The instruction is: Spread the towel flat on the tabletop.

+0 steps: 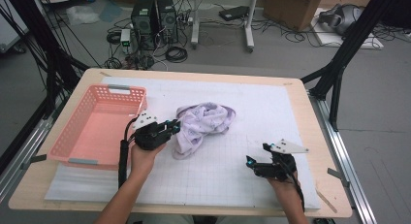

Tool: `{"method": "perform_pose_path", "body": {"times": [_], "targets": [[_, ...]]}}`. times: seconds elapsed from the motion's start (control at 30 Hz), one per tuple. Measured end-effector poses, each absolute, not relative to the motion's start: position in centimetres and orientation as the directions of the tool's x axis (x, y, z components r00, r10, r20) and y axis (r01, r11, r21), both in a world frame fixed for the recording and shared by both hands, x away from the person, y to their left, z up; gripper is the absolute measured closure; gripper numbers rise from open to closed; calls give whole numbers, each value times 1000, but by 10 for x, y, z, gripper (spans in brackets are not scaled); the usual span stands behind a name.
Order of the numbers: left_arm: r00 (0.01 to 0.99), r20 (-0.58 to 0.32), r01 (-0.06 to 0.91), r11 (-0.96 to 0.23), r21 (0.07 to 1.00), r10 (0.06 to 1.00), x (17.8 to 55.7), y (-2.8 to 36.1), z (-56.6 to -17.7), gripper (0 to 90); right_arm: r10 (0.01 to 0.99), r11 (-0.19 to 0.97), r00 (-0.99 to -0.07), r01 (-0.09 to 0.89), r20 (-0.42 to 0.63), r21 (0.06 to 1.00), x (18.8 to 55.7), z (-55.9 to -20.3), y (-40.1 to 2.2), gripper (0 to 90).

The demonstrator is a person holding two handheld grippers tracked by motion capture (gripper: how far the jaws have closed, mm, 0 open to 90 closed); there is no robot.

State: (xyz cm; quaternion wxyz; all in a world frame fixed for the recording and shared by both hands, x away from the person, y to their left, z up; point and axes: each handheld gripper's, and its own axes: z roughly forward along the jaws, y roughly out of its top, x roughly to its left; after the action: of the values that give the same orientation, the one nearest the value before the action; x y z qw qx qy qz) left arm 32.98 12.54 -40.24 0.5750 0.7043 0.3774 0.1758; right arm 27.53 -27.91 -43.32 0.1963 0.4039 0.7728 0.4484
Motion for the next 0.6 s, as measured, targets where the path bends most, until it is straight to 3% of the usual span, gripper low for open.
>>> {"method": "perform_pose_path", "body": {"times": [0.3,0.47,0.6], "targets": [[664,-172,310,-58,949,728,328,127,-403,799,754,356,-655,474,52,805,308,-440,-230,181],[661,-173,311,-57,949,730,329,131,-405,800,717,369,-691,491,94,789,331,-448,-198,348],[663,-171,314,-63,947,729,330,133,-406,800,701,388,-708,478,85,788,347,-449,-166,408]]}}
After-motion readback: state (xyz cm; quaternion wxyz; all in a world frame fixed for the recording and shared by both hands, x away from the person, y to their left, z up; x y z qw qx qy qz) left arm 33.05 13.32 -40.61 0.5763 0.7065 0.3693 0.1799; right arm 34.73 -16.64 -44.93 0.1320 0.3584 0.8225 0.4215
